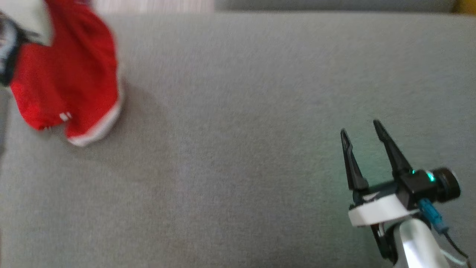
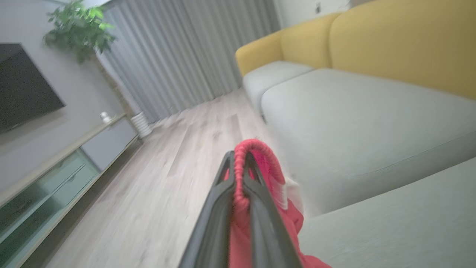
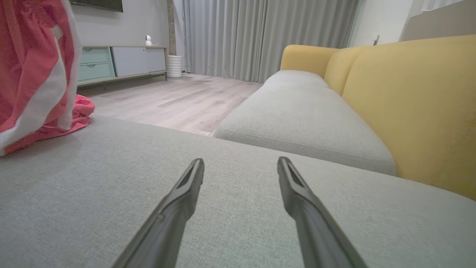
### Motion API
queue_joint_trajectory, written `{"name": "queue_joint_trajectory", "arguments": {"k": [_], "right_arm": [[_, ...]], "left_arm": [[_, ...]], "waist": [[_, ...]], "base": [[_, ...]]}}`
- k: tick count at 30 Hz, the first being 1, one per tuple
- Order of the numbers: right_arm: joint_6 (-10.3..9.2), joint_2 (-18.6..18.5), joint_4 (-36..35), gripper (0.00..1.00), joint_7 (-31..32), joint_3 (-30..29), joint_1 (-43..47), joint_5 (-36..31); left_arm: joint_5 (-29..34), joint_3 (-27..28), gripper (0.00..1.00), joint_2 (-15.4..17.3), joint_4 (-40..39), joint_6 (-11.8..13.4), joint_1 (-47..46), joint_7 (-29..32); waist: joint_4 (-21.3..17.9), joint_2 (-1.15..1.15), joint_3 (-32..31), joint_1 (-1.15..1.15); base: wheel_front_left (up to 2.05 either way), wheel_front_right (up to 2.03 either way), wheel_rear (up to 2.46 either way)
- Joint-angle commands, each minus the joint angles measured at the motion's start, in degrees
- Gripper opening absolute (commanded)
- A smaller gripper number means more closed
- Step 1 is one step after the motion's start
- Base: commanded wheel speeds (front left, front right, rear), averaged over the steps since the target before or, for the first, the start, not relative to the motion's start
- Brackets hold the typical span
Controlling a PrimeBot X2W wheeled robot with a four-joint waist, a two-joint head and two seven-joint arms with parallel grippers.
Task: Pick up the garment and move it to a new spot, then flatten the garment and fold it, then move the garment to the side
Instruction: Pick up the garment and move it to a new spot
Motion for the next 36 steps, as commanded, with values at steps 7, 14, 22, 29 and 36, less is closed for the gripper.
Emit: {"name": "queue_joint_trajectory", "arguments": {"k": [7,14,22,29,36], "right_arm": [[0.44,-0.10,-0.32,1.00,-1.44,1.10,0.55,2.44],[0.44,-0.10,-0.20,1.00,-1.66,0.29,0.83,3.34],[0.44,-0.10,-0.23,1.00,-1.75,-0.98,-0.09,3.71],[0.44,-0.10,-1.06,1.00,-1.76,-1.30,-1.57,3.72],[0.44,-0.10,-1.28,1.00,-1.77,-2.06,-2.47,2.88]], "left_arm": [[-6.82,-7.04,0.00,-0.85,-14.28,0.12,0.65,2.79],[-14.86,-6.13,0.00,-9.93,-21.63,3.33,3.29,4.36],[-20.59,-3.15,0.00,-14.70,-21.32,12.18,16.53,3.03],[-22.60,1.76,0.00,-12.94,-11.36,15.55,29.51,-6.28],[-24.16,6.74,0.00,-12.06,-3.08,16.32,35.02,-16.36]], "waist": [[-6.77,0.00,-9.21,0.02],[-10.64,0.00,-9.75,0.02],[-12.29,0.00,-5.91,0.02],[-12.73,0.00,-1.10,0.02],[-11.77,0.00,1.72,0.02]], "base": [[0.00,0.00,0.00],[0.00,0.00,0.00],[0.00,0.00,0.00],[0.00,0.00,0.00],[0.00,0.00,0.00]]}}
